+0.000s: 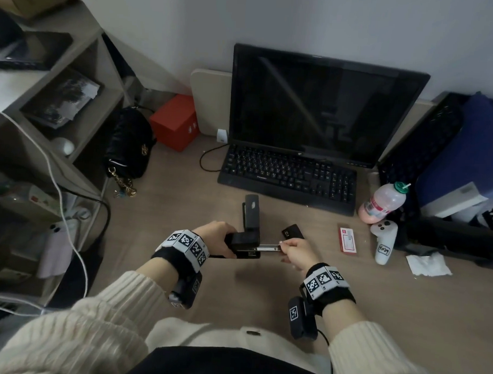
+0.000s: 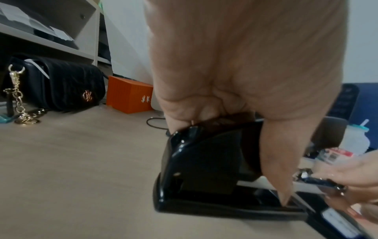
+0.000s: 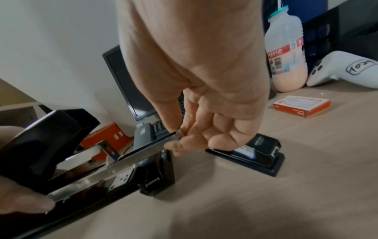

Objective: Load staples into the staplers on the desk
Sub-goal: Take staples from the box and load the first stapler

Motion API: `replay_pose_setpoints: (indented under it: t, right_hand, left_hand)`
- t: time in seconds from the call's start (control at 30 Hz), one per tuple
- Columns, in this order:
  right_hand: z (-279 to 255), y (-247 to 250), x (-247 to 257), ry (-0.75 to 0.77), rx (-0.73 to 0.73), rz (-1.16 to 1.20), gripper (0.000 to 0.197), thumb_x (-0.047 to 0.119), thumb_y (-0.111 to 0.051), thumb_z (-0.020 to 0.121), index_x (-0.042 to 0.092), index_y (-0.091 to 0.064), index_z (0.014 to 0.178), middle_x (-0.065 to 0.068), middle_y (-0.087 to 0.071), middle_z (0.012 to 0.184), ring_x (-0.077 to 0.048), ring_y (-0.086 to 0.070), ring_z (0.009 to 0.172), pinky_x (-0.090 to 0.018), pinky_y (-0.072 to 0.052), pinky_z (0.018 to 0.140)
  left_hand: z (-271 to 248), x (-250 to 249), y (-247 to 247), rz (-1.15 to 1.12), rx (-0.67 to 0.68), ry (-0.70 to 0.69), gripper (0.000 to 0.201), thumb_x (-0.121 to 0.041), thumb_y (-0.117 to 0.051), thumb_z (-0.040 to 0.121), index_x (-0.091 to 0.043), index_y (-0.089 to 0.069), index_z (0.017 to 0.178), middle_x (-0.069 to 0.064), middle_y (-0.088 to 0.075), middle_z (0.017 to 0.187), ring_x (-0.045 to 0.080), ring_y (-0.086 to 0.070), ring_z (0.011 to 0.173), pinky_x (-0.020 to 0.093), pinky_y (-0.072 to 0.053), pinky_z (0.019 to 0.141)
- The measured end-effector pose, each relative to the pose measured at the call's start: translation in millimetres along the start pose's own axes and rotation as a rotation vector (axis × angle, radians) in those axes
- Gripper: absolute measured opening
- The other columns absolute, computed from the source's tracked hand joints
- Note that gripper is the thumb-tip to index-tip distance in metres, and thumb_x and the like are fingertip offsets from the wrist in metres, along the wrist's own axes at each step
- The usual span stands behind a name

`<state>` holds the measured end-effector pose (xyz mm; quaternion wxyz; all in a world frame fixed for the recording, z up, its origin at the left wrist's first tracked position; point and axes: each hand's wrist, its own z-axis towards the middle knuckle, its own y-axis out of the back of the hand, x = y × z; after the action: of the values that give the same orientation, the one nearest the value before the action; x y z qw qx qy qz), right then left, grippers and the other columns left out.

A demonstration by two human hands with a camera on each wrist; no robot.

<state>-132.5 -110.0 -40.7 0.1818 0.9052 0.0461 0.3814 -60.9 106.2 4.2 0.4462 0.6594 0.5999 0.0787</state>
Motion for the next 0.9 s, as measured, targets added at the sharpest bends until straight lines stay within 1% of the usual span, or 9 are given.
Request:
replay_pose_setpoints:
  t: [0.1, 0.3, 0.4, 0.47, 0.53, 0.57, 0.6, 0.73, 0.9]
  right_hand:
    - [8, -3, -7, -0.040, 0.038, -0.068, 0.012, 0.023, -0.051, 0.097, 0.016, -0.061, 0.095, -0.005, -0.064, 0.093, -0.018, -0.062, 0.070, -0.021, -0.031, 0.042]
    - [13, -3, -8, -0.085, 0.104, -0.183, 0.016, 0.020, -0.046, 0.097, 0.016, -0.060, 0.105, -0.003, -0.063, 0.095, -0.012, -0.060, 0.071, -0.023, -0.034, 0.051]
    - [18, -3, -12, -0.065, 0.140, -0.260, 0.028, 0.013, -0.044, 0.095, 0.012, -0.059, 0.119, -0.007, -0.063, 0.102, -0.020, -0.062, 0.085, -0.024, -0.037, 0.052]
    - [23, -6, -16, -0.025, 0.179, -0.329, 0.036, 0.009, -0.045, 0.093, 0.014, -0.054, 0.128, -0.008, -0.062, 0.117, -0.023, -0.063, 0.096, -0.023, -0.044, 0.055]
    - [29, -9, -22, 0.011, 0.205, -0.365, 0.044, 0.003, -0.047, 0.089, 0.016, -0.052, 0.131, -0.007, -0.059, 0.128, -0.024, -0.063, 0.106, -0.031, -0.055, 0.078]
    - [32, -10, -23, 0.023, 0.209, -0.376, 0.047, 0.001, -0.048, 0.087, 0.018, -0.053, 0.131, -0.006, -0.058, 0.128, -0.024, -0.062, 0.108, -0.035, -0.053, 0.089]
    - [36, -11, -25, 0.037, 0.206, -0.387, 0.049, -0.001, -0.048, 0.085, 0.019, -0.053, 0.130, -0.006, -0.058, 0.128, -0.024, -0.061, 0.109, -0.036, -0.051, 0.095]
    - [46, -10, -28, 0.044, 0.235, -0.421, 0.050, -0.001, -0.049, 0.086, 0.018, -0.051, 0.132, -0.007, -0.057, 0.128, -0.025, -0.058, 0.113, -0.036, -0.049, 0.098]
    - [54, -10, -28, 0.029, 0.254, -0.440, 0.051, 0.001, -0.050, 0.088, 0.014, -0.047, 0.137, -0.008, -0.056, 0.132, -0.025, -0.055, 0.118, -0.031, -0.045, 0.101]
  left_hand:
    - [6, 3, -13, -0.013, -0.016, 0.000, 0.037, -0.035, -0.076, 0.079, -0.019, -0.067, 0.111, 0.003, -0.069, 0.104, 0.020, -0.063, 0.094, 0.024, -0.045, 0.077]
    - [19, 8, -25, -0.016, 0.000, 0.029, 0.036, -0.031, -0.077, 0.079, -0.021, -0.067, 0.112, 0.003, -0.069, 0.104, 0.020, -0.063, 0.094, 0.025, -0.046, 0.076]
    - [24, 10, -28, -0.002, 0.008, 0.042, 0.039, -0.032, -0.076, 0.081, -0.019, -0.065, 0.116, 0.003, -0.068, 0.109, 0.022, -0.063, 0.101, 0.024, -0.043, 0.077]
    - [27, 13, -31, -0.007, 0.016, 0.050, 0.041, -0.032, -0.076, 0.081, -0.017, -0.065, 0.117, 0.004, -0.068, 0.111, 0.022, -0.062, 0.104, 0.024, -0.043, 0.078]
    - [29, 15, -34, -0.013, 0.014, 0.053, 0.041, -0.032, -0.077, 0.081, -0.017, -0.065, 0.118, 0.005, -0.068, 0.112, 0.023, -0.063, 0.104, 0.024, -0.044, 0.078]
    - [30, 16, -35, -0.016, 0.009, 0.055, 0.041, -0.031, -0.077, 0.081, -0.017, -0.065, 0.118, 0.005, -0.069, 0.112, 0.023, -0.063, 0.104, 0.025, -0.045, 0.079]
    - [32, 16, -36, -0.020, 0.000, 0.058, 0.041, -0.030, -0.077, 0.081, -0.017, -0.065, 0.118, 0.006, -0.069, 0.112, 0.023, -0.063, 0.104, 0.026, -0.046, 0.080]
    - [36, 18, -38, -0.063, -0.031, 0.052, 0.043, -0.025, -0.076, 0.081, -0.018, -0.065, 0.123, 0.005, -0.070, 0.112, 0.022, -0.064, 0.105, 0.030, -0.051, 0.087]
    - [42, 21, -42, -0.090, -0.039, 0.058, 0.045, -0.024, -0.074, 0.084, -0.019, -0.062, 0.126, 0.005, -0.068, 0.116, 0.021, -0.063, 0.107, 0.025, -0.046, 0.085]
